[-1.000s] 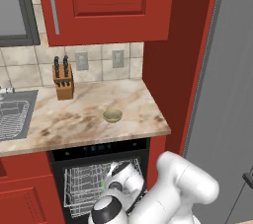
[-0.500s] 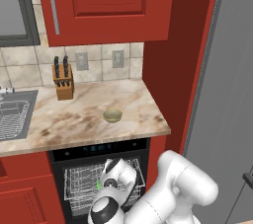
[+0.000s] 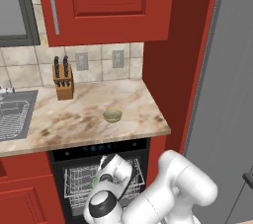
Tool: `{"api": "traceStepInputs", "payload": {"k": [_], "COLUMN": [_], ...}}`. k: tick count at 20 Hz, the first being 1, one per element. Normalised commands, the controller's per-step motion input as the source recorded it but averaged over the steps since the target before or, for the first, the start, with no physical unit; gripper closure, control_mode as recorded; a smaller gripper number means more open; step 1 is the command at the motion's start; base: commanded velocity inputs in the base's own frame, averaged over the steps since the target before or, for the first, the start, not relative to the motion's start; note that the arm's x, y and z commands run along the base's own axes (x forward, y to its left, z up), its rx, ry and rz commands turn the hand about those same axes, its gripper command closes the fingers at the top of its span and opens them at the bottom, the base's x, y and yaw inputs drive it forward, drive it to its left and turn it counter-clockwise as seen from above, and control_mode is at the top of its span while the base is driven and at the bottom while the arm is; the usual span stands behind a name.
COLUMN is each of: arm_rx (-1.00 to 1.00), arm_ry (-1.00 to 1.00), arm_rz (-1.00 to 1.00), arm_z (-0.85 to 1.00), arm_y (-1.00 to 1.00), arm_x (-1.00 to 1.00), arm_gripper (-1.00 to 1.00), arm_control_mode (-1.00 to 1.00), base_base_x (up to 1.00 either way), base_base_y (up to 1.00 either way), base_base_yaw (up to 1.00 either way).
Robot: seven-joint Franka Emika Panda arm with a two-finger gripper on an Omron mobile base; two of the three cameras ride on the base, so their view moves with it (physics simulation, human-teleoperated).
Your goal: Pick up the cup and bowl from the counter, place them in the dishwasher, and close the dishwasher door.
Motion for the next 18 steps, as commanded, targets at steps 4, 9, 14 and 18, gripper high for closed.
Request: {"api": "traceStepInputs", "payload": {"k": [4,9,14,18], "arm_rx": [0.06,0.06,0.17,0.23], "arm_ry": [0.00,0.00,-0.04,-0.06], "arm_rz": [0.00,0.02,0.00,0.00], "arm_z": [0.05,0.00,0.29,0.58], "arm_y": [0.34,0.30,0.20,0.09], "arm_x": [-0.03,-0.08,-0.21,-0.25], "arm_gripper": [-1.00,-1.00,-1.00,-1.00], "arm_control_mode": [-1.00,-1.00,-1.00,-1.00], "base_base_x": [0.00,0.00,0.00,0.00], "base_base_y": [0.00,0.00,0.00,0.00], "base_base_yaw": [0.00,0.00,0.00,0.00]}}
